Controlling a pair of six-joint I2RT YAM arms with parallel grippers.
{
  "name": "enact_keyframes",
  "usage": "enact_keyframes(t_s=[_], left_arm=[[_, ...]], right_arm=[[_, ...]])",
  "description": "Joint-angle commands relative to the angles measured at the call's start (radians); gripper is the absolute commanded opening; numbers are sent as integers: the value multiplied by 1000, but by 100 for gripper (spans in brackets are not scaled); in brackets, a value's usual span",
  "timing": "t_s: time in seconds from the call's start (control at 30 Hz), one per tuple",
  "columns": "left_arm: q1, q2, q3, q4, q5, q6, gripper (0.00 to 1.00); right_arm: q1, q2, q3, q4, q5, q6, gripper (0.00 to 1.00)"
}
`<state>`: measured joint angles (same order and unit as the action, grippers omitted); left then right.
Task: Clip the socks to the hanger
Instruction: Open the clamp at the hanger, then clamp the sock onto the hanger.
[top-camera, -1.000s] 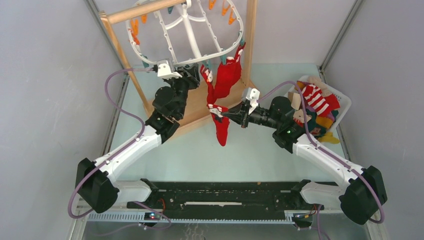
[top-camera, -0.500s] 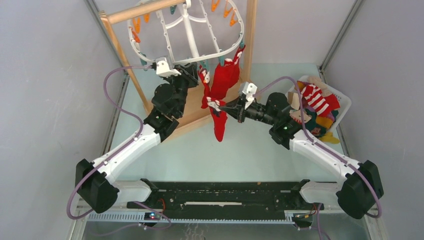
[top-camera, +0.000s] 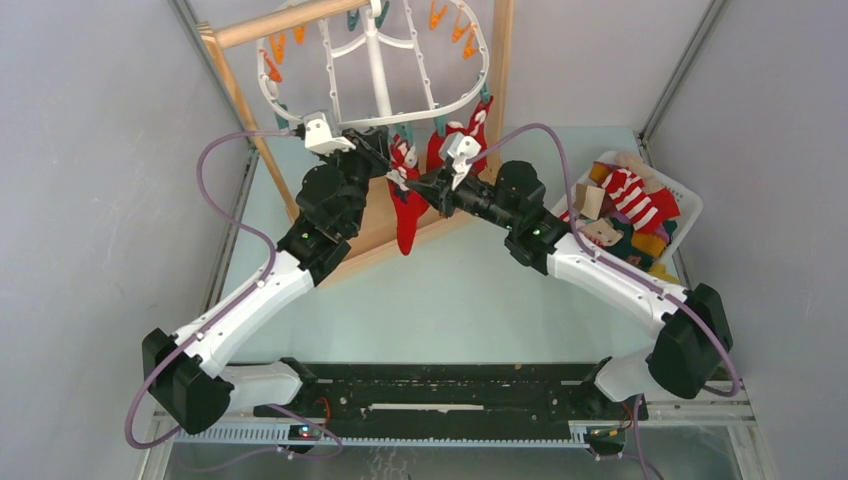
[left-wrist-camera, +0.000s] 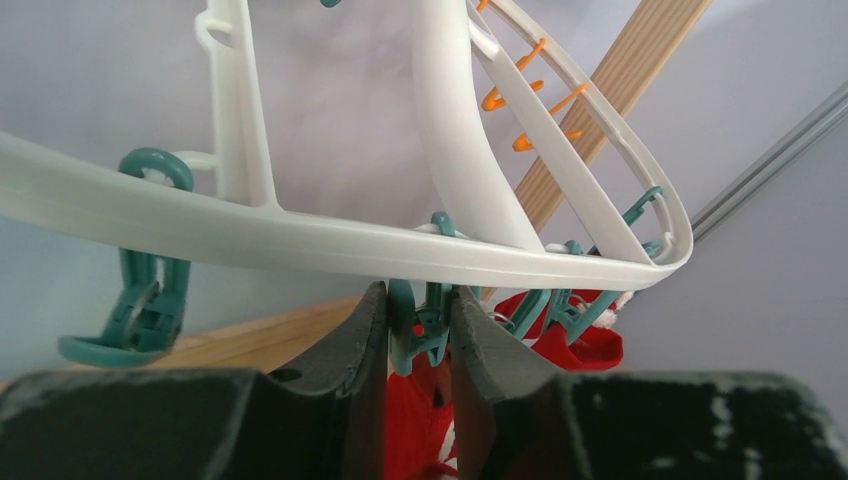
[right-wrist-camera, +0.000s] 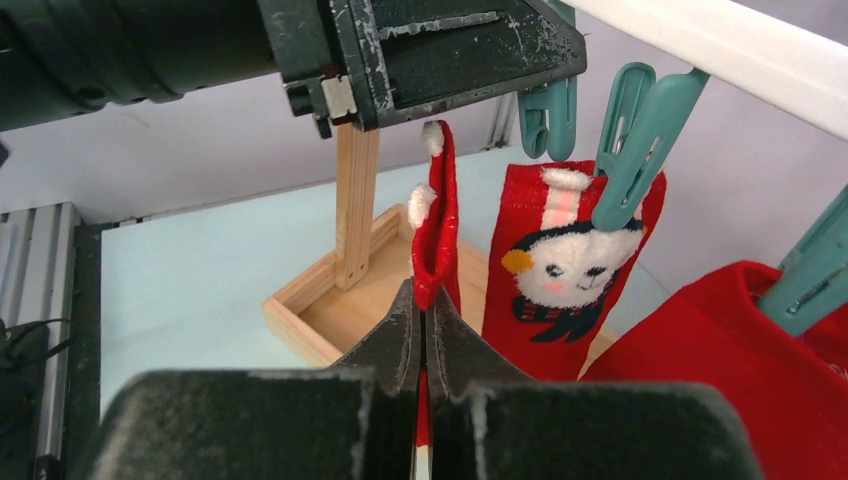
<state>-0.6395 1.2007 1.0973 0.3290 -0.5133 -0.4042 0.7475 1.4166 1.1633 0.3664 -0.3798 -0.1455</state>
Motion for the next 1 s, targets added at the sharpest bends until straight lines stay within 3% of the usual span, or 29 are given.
enact_keyframes(t_s=[0.0, 0.47, 0.97], left_arm=[[-4, -33, 73, -15, -13, -14, 16], [-2, -43, 97, -66, -17, -30, 15], [-3, -31, 118, -125, -17, -83, 15]], right_arm=[[26, 46, 80, 7, 85, 22, 0], [30, 153, 191, -62, 261, 25, 0], [33, 144, 194, -25, 277, 17, 0]])
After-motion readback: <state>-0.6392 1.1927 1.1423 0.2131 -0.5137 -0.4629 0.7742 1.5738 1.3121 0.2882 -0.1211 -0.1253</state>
